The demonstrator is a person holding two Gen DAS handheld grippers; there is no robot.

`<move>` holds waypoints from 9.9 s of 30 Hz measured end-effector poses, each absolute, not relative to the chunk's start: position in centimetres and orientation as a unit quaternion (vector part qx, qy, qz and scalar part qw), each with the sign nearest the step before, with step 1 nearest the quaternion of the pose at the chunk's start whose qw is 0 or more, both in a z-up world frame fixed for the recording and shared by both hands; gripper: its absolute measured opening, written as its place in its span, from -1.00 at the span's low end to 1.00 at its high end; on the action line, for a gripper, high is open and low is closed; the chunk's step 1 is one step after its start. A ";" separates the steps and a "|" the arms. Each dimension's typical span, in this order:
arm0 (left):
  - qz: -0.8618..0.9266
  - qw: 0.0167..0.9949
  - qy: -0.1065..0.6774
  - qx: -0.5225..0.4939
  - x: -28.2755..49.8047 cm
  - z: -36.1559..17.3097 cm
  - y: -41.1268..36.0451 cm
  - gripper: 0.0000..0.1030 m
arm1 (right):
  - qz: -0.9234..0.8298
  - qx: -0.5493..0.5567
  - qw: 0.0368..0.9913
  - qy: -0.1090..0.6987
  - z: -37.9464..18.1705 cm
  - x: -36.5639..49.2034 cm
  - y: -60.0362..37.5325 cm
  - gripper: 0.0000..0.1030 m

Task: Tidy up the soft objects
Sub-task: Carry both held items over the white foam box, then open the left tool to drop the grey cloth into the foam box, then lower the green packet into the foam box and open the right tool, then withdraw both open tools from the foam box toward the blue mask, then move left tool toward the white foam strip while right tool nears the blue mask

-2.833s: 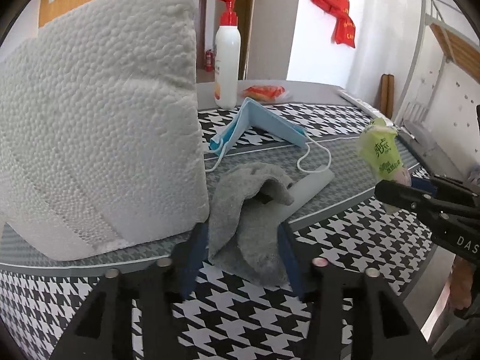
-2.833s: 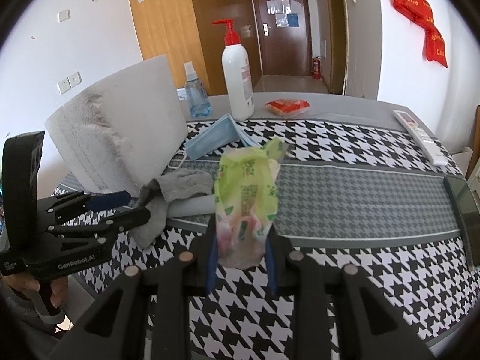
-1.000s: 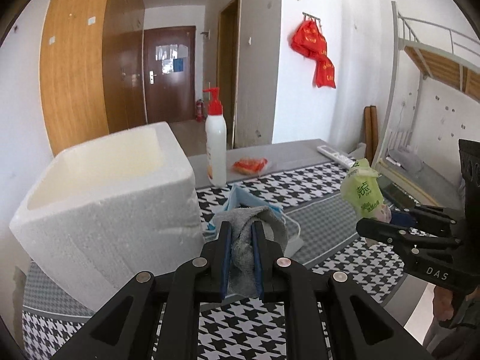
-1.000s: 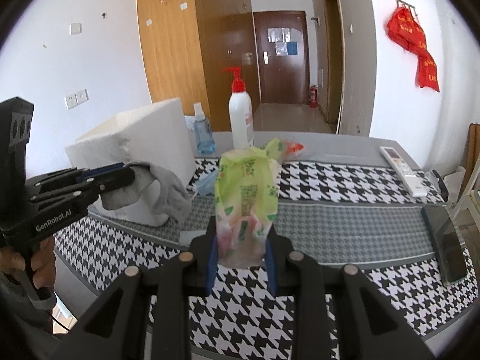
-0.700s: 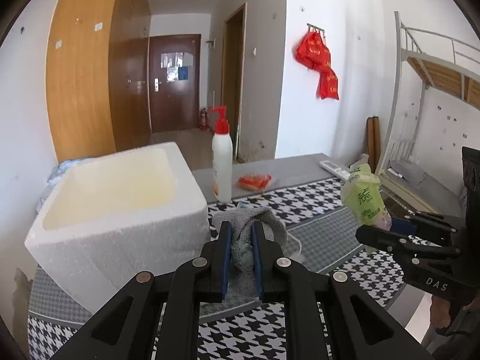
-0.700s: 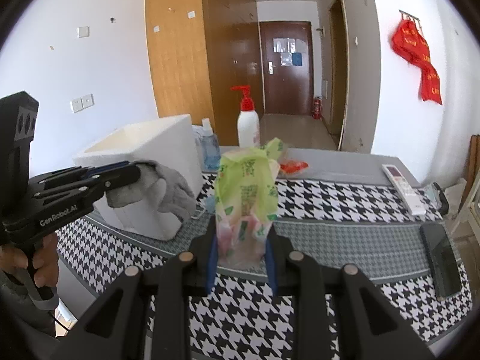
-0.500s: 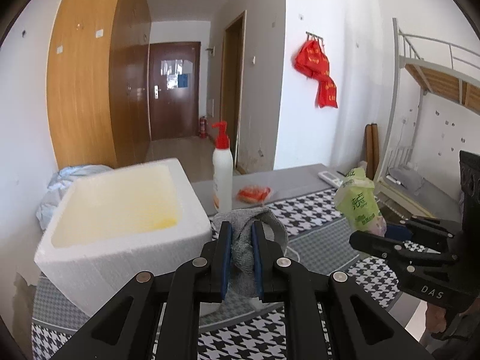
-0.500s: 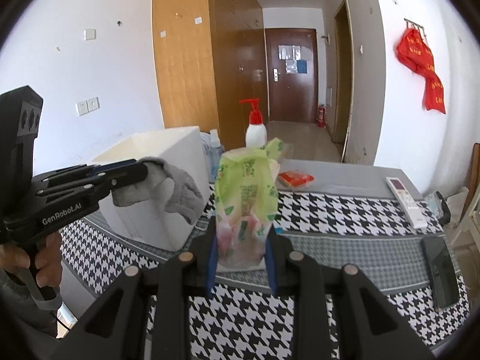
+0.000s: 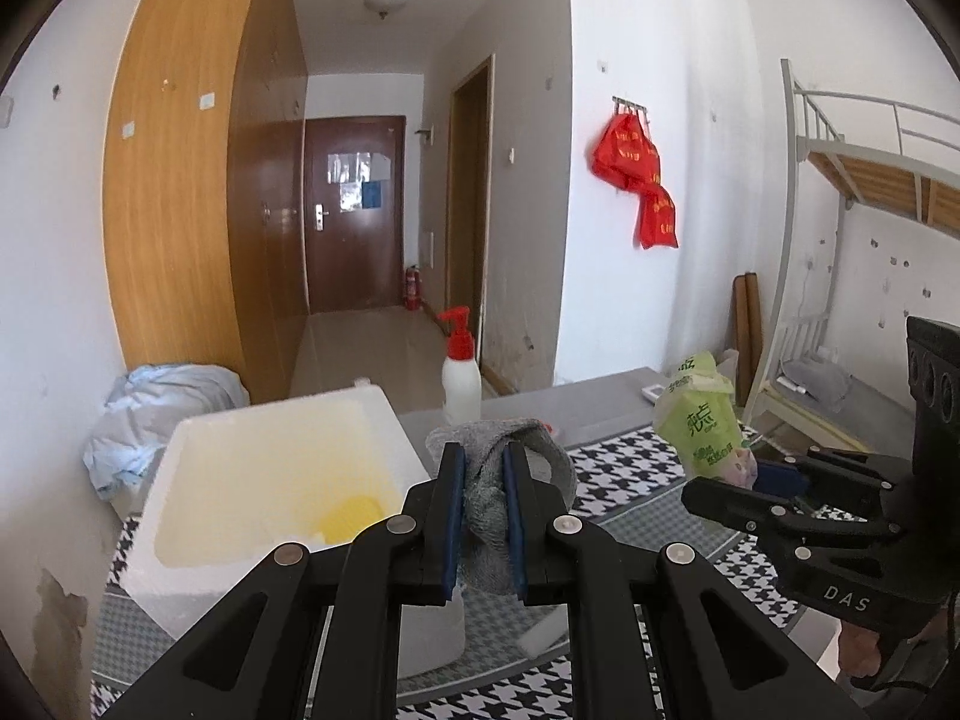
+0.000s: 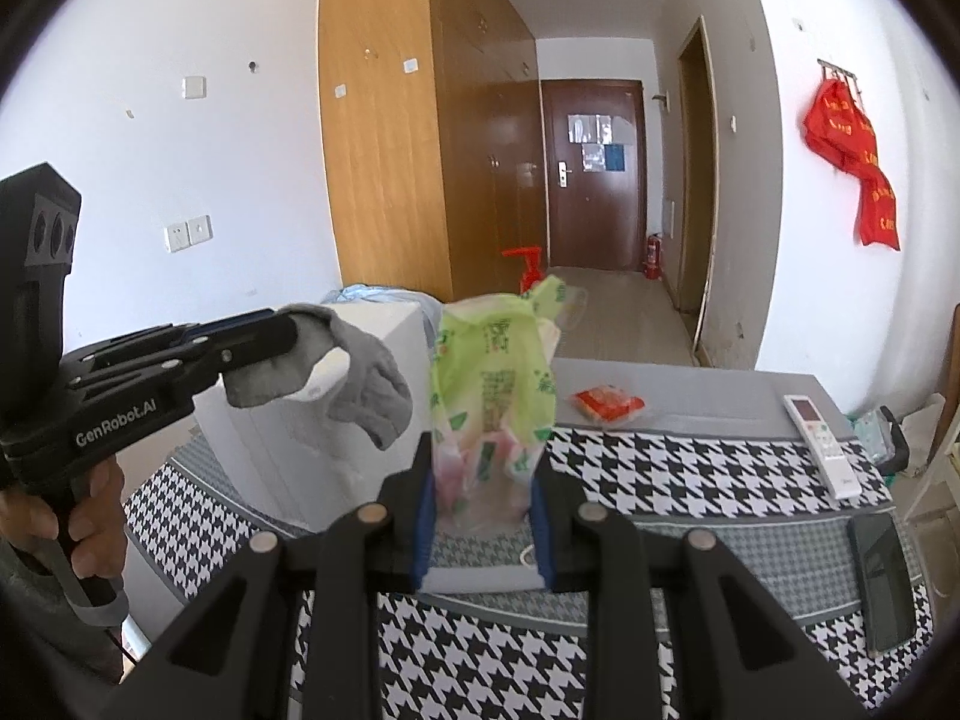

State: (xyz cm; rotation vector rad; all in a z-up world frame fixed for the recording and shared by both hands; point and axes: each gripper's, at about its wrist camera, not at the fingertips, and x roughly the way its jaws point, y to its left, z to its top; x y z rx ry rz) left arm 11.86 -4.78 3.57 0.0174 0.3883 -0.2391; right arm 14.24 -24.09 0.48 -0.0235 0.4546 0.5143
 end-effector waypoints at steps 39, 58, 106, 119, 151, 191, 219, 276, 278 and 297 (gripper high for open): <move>-0.023 0.987 0.159 -0.010 12.0 6.2 1.1 -0.74 | 0.326 -0.036 0.925 0.190 3.1 15.0 -18.3 -0.39; 0.009 0.984 0.177 -0.014 13.7 4.9 3.4 -0.74 | 0.342 -0.051 0.916 0.202 2.9 15.9 -14.8 -0.39; 0.041 0.982 0.181 -0.028 12.8 3.4 8.6 0.98 | 0.323 -0.061 0.916 0.228 2.3 18.7 -10.4 -0.39; 0.051 0.983 0.176 -0.027 11.5 3.1 9.7 0.98 | 0.330 -0.063 0.911 0.238 2.0 19.8 -8.2 -0.39; 0.041 0.983 0.176 -0.034 10.5 2.0 10.2 0.98 | 0.332 -0.078 0.907 0.248 1.4 20.4 -6.2 0.15; 0.014 0.981 0.191 -0.024 10.4 1.7 5.8 0.98 | 0.327 -0.044 0.915 0.230 1.0 18.0 -12.9 0.81; -0.032 0.978 0.204 -0.025 10.6 0.6 2.3 0.98 | 0.295 -0.049 0.927 0.225 0.5 16.6 -17.4 0.82; -0.138 0.951 0.277 -0.017 13.3 -5.3 -7.8 0.98 | 0.244 -0.032 0.928 0.281 -4.2 18.5 -27.1 0.82; -0.138 0.950 0.280 -0.016 13.4 -5.6 -8.0 0.98 | 0.246 -0.034 0.926 0.284 -4.4 18.7 -27.1 0.82; -0.172 0.931 0.320 0.002 15.8 -8.3 -10.1 0.98 | 0.260 -0.042 0.914 0.308 -5.6 21.6 -28.7 0.82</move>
